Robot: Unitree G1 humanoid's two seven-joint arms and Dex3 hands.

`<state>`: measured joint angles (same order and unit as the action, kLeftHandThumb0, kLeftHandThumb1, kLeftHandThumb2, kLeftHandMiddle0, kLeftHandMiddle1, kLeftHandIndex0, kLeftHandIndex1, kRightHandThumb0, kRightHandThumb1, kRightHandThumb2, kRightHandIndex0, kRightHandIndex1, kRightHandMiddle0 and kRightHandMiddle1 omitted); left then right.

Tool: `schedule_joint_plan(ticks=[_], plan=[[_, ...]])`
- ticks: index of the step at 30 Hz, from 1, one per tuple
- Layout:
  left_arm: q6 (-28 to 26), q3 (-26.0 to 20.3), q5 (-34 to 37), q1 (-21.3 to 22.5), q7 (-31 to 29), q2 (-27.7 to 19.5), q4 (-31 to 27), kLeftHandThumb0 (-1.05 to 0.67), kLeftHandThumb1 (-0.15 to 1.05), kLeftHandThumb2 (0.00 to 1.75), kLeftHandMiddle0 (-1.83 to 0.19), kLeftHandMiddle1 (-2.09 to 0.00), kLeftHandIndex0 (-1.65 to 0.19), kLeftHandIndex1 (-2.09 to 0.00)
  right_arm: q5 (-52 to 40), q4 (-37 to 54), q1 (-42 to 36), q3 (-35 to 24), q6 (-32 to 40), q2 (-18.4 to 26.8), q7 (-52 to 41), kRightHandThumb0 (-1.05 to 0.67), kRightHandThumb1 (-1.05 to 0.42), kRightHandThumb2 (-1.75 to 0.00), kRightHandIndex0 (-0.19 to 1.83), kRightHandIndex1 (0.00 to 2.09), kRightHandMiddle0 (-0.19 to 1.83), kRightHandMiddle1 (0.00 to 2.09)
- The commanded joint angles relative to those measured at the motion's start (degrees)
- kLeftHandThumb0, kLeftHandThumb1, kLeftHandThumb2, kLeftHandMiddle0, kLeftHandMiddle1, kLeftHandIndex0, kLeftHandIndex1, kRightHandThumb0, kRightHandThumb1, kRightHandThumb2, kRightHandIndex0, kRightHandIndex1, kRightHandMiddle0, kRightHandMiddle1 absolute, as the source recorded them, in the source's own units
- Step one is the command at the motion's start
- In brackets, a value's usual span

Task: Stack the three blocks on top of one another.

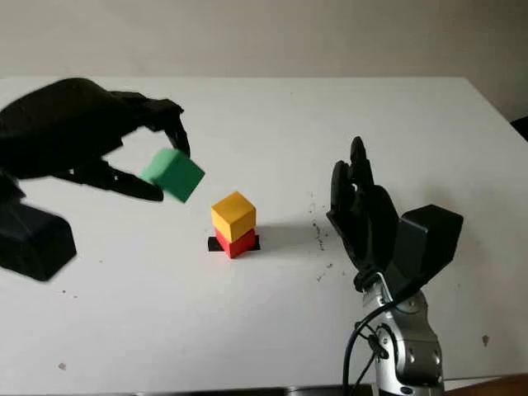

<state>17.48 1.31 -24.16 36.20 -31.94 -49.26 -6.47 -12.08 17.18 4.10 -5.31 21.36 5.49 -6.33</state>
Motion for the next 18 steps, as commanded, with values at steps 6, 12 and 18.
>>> schedule_joint_plan(ticks=[6, 12, 18], plan=[[2.18, 3.19, 1.12, 10.00, -1.34, 2.09, 5.16, -0.49, 0.98, 0.05, -0.51, -0.09, -0.48, -1.23, 0.35, -0.14, -0.40, 0.59, -1.04, 0.17, -0.82, -0.75, -1.05, -0.65, -0.19, 0.00, -0.19, 0.00], [0.31, 8.38, -0.79, 16.74, -7.60, 3.56, 6.81, -0.45, 0.99, 0.05, -0.49, -0.07, -0.44, -1.27, 1.71, 0.21, -0.59, 1.80, -1.21, 0.06, -0.40, -0.74, -1.05, -0.68, -0.19, 0.00, -0.19, 0.00], [3.03, 13.47, -2.82, 20.89, -11.46, 5.87, 9.55, -0.44, 0.98, 0.05, -0.49, -0.07, -0.44, -1.28, 1.97, 0.03, -0.62, 2.23, -1.46, -0.47, 0.08, -0.73, -1.05, -0.68, -0.19, 0.00, -0.19, 0.00]])
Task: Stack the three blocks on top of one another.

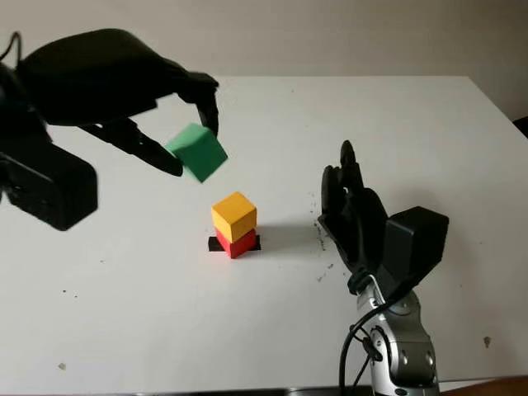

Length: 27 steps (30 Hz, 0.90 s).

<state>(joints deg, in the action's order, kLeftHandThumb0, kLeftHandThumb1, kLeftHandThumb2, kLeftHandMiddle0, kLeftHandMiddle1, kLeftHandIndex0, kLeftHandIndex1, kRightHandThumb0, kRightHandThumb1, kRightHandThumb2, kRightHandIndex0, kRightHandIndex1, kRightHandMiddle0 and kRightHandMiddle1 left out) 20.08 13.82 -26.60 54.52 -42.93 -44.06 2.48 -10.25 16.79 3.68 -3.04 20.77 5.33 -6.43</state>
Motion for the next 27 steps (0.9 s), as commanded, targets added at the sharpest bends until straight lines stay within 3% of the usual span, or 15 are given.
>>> schedule_joint_plan(ticks=[1, 7, 14, 16, 21, 23, 27], plan=[[0.40, 1.70, -0.98, 3.12, -1.07, 1.17, 0.61, -0.44, 0.98, 0.05, -0.49, -0.06, -0.45, -1.28, 0.13, 0.31, -0.21, 0.02, -1.03, -0.43, 0.26, -0.72, -1.05, -0.68, -0.19, 0.00, -0.19, 0.00], [0.43, 4.36, -2.55, 5.26, -4.82, 3.03, 0.41, -0.43, 0.96, 0.05, -0.48, -0.05, -0.45, -1.24, 0.90, -0.27, 0.06, 0.44, -1.85, -0.79, 0.72, -0.72, -1.05, -0.67, -0.19, 0.00, -0.19, 0.00], [2.94, 5.40, -4.02, 4.43, -4.55, 3.93, 1.37, -0.44, 0.95, 0.05, -0.48, -0.05, -0.39, -1.26, 0.82, -0.53, 0.27, 0.57, -1.98, -1.62, 1.00, -0.72, -1.05, -0.66, -0.19, 0.00, -0.19, 0.00], [3.81, 5.75, -4.42, 3.98, -4.42, 4.12, 1.56, -0.45, 0.96, 0.06, -0.48, -0.06, -0.35, -1.06, 0.74, -0.63, 0.31, 0.55, -1.88, -1.89, 1.09, -0.72, -1.05, -0.65, -0.19, 0.00, -0.19, 0.00], [3.03, 5.98, -5.31, 3.24, -4.67, 4.88, 0.78, -0.45, 0.99, 0.06, -0.47, -0.05, -0.35, -0.94, 0.83, -0.72, 0.28, 0.66, -1.85, -2.30, 1.14, -0.72, -1.05, -0.64, -0.19, 0.00, -0.19, 0.00], [3.44, 6.04, -5.93, 2.91, -3.73, 5.17, 0.88, -0.44, 1.00, 0.06, -0.46, -0.05, -0.31, -1.16, 1.10, -0.83, 0.10, 0.86, -2.25, -2.29, 1.09, -0.72, -1.05, -0.65, -0.19, 0.00, -0.19, 0.00], [2.65, 5.73, -5.76, 2.11, -3.31, 5.66, 0.78, -0.42, 1.01, 0.05, -0.46, -0.04, -0.28, -1.31, 1.25, -1.03, 0.04, 0.85, -2.39, -2.55, 1.42, -0.72, -1.05, -0.65, -0.19, 0.00, -0.19, 0.00]])
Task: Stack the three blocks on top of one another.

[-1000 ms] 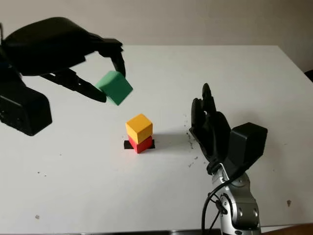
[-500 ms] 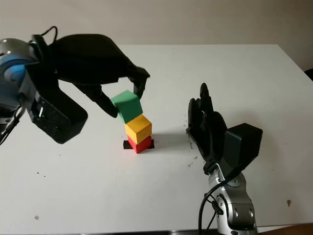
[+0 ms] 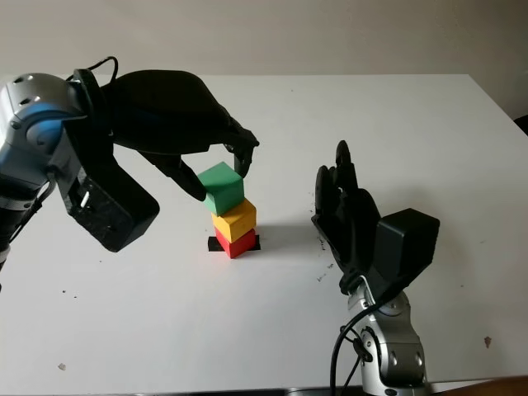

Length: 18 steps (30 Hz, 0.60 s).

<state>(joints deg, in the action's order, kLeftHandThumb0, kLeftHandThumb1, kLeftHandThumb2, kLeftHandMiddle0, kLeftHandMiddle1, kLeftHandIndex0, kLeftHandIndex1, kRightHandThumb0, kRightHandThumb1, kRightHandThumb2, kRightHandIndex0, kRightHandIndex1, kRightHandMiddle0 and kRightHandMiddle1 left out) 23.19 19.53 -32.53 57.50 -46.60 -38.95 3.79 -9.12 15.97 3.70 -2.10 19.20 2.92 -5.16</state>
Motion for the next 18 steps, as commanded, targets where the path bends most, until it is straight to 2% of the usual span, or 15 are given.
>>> schedule_joint_plan(ticks=[1, 10, 18], plan=[[-0.64, -0.04, 0.22, -1.06, 0.53, 0.69, -0.61, -0.42, 1.01, 0.05, -0.45, -0.04, -0.28, -1.33, 0.13, -0.25, 0.00, -0.08, -0.86, -0.02, 0.05, -0.72, -1.05, -0.64, -0.19, 0.00, -0.19, 0.00], [-1.12, -0.14, 0.42, -1.99, 2.53, 1.90, -1.00, -0.39, 1.00, 0.06, -0.46, -0.05, -0.29, -1.47, 0.10, -0.58, -0.27, -0.15, -1.52, -0.07, 0.04, -0.71, -1.05, -0.65, -0.19, 0.00, -0.19, 0.00], [-1.18, -0.29, 1.84, -1.84, 1.47, 1.61, -1.47, -0.39, 1.00, 0.05, -0.44, -0.04, -0.28, -1.51, 0.30, -0.64, -0.18, 0.20, -1.40, 0.47, -0.49, -0.72, -1.05, -0.66, -0.19, 0.00, -0.19, 0.00]])
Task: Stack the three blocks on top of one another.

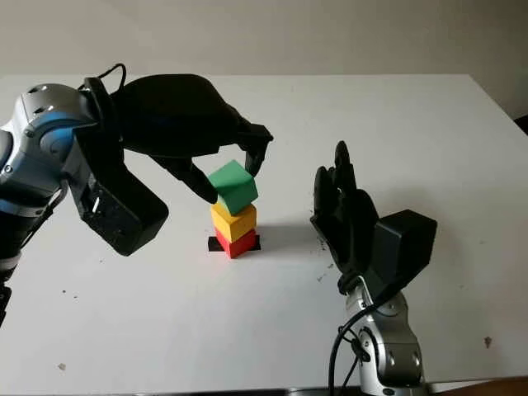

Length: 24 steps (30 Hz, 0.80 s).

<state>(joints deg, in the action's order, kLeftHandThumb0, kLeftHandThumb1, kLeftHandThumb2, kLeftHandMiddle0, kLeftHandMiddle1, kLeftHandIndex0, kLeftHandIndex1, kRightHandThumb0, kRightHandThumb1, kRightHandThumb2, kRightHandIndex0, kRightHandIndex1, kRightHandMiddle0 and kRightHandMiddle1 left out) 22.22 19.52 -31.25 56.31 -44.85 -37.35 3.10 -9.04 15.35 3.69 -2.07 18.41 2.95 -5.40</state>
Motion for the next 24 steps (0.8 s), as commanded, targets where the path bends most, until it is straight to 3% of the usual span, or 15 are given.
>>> schedule_joint_plan(ticks=[1, 13, 24], plan=[[-0.36, -0.31, 0.81, -0.64, -0.51, -0.04, -0.81, -0.39, 1.00, 0.05, -0.43, -0.03, -0.28, -1.52, 0.26, -0.04, -0.17, 0.23, -0.66, 0.56, -0.44, -0.72, -1.05, -0.66, -0.19, 0.00, -0.19, 0.00], [-0.53, -0.46, 1.01, -0.87, -1.78, -1.06, -1.68, -0.40, 1.00, 0.06, -0.46, -0.05, -0.25, -1.46, 0.43, 0.27, -0.78, 0.22, -1.24, 0.01, -0.16, -0.71, -1.05, -0.66, -0.19, 0.00, -0.19, 0.00], [-0.60, 0.25, 1.16, -1.72, -1.89, -0.88, -0.98, -0.39, 1.02, 0.06, -0.42, -0.03, -0.24, -1.56, 0.22, -0.25, -1.22, 0.11, -2.27, 0.11, -0.96, -0.72, -1.05, -0.66, -0.19, 0.00, -0.19, 0.00]])
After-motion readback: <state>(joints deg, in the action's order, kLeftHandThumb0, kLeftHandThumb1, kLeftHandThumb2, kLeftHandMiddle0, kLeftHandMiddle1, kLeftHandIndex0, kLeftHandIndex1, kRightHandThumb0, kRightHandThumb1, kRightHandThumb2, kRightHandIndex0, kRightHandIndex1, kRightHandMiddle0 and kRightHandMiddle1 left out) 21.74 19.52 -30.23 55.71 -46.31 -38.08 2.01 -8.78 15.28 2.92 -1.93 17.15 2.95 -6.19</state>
